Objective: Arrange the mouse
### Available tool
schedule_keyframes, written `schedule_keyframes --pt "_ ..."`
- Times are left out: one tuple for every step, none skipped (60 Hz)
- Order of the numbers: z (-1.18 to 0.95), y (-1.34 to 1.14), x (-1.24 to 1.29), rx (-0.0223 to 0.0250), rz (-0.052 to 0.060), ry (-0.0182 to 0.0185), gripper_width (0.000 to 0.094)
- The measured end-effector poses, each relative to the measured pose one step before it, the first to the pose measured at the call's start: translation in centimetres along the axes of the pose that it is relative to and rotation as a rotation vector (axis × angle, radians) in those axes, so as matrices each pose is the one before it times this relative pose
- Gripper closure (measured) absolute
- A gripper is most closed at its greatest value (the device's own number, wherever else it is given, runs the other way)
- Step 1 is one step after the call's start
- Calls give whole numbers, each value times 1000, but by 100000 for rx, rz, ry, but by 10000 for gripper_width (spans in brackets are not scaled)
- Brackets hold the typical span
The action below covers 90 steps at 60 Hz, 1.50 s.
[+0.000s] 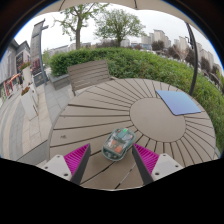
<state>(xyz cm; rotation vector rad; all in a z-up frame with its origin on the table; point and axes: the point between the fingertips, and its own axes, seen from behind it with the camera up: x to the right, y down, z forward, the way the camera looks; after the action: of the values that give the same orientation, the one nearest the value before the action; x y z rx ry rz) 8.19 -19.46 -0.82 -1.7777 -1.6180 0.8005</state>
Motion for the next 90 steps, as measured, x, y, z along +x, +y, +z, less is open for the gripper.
schedule_keyframes --pt "185 -112 -165 35 -189 -207 74" --pt "248 -88 -16 -97 34 -145 70" --pt "216 -127 29 -65 -55 263 75" --pt "230 -177 -1 21 -68 -46 79" --pt "225 -150 -21 -19 68 -140 83" --pt "218 -153 -66 7 101 -246 87" --pt "207 -152 -86 -17 59 -227 88" --pt "201 -157 -98 -14 -21 -341 88" --pt "78 -97 -124 82 -190 -261 88" --pt "128 -135 -115 85 -28 -343 88" --pt "136 -131 -110 -3 -22 -320 89" --pt "157 -130 -115 -47 -36 -373 90" --pt "121 -117 -132 -25 -122 -443 89" --pt "182 -109 -133 2 -188 -459 88" --pt "247 -153 -149 -52 -361 -297 90" --pt "182 -108 -88 -97 -283 -319 88" --pt "126 -86 -95 -76 -303 -260 86" --pt "113 -100 -80 -87 -251 -133 89" --pt "121 -35 -68 -182 -193 -121 90" --pt "74 -4 -46 -262 -173 -94 89" --pt "149 20 -64 -263 -132 -68 89" --pt "119 -13 -37 -185 -89 97 91" --pt "78 14 33 -272 -40 230 91" --pt "78 26 29 -276 28 219 89" --pt "54 84 -17 -352 73 57 90" --pt "45 -18 -5 25 25 -1 92" --pt "11 -48 47 170 -42 100 94" --pt "18 18 67 2 -24 181 98" --pt "-12 24 62 10 -110 203 104" --pt "-75 -65 52 19 -161 234 111" --pt "8 20 50 -9 -285 245 117" --pt "20 24 23 57 -419 166 123" --pt "-2 6 26 142 -431 162 129" --pt "28 19 46 148 -409 182 139" --pt "-19 -52 48 266 -266 163 160" --pt "27 21 74 170 -104 299 186" --pt "7 4 152 283 194 435 229" --pt "19 1 249 264 345 758 300" --pt "10 -14 458 191 323 1466 403" --pt "34 -38 569 250 68 1949 501" --pt "-8 45 253 -187 241 822 502" --pt "58 113 -76 -260 -102 -95 513" --pt "-120 -155 26 -308 -184 -418 527" --pt "23 28 -3 -538 -58 -196 537" --pt "16 13 29 -501 389 -155 549" --pt "30 -4 13 -489 663 -200 557" --pt "-6 3 17 -473 538 -198 559" --pt "3 -47 13 -299 24 -129 574" --pt "190 96 -119 9 -543 381 585" --pt "-209 -99 260 -444 -311 188 588" --pt "-11 -78 128 -358 -330 219 596" --pt "-35 -49 118 -388 -288 150 596" --pt "-44 -27 116 -516 -435 87 603" --pt "-41 -60 133 -501 -343 52 604" --pt "-67 -53 116 -543 19 -91 604" --pt "-111 -124 96 -372 360 -263 604" --pt "15 -60 88 -304 223 -131 608" --pt "-219 -209 160 -357 -130 -335 613" --pt "-258 -315 185 -269 -105 -317 613" --pt "-299 -385 240 -16 144 -231 612" --pt "-308 -511 300 186 517 -179 613" --pt "-347 -590 341 379 831 -141 613" --pt "-364 -688 339 532 661 -294 612" --pt "-106 -710 239 530 103 -338 613" --pt "-399 -804 382 721 21 -589 613" --pt "-404 -875 439 838 139 -590 613" --pt "-354 -949 488 1045 451 -488 612" --pt "34 -1134 373 1172 612 -259 613" --pt "-350 -1078 440 876 392 -281 613" --pt "5 -808 794 995 -7 -163 613" --pt "-111 -950 763 862 -134 -153 613" --pt "-69 -940 854 859 47 -1 613" --pt "-25 -933 880 901 224 116 613" --pt "-176 -1115 817 883 346 41 613" --pt "71 -946 963 941 17 112 613" --pt "354 -890 940 863 -410 379 613" --pt "235 -859 1135 863 -771 451 612" --pt "-46 -918 1170 849 -1014 602 612" --pt "389 -766 1337 951 -1225 1074 612" --pt "501 -694 1388 1001 -1282 1235 612" --pt "138 -440 1490 889 -1098 1009 612" --pt "1258 -459 1231 514 -1015 1682 612" --pt "665 -312 1473 332 -883 1578 612" --pt "116 -207 1692 258 -719 1381 612" --pt "838 -80 1346 -26 -185 1477 613" --pt "863 95 1348 13 -98 1239 612" --pt "1067 -135 998 -408 205 872 613" --pt "867 145 1157 -219 141 818 613" --pt "670 424 1335 -112 249 904 613" --pt "914 327 1041 -593 478 801 613"
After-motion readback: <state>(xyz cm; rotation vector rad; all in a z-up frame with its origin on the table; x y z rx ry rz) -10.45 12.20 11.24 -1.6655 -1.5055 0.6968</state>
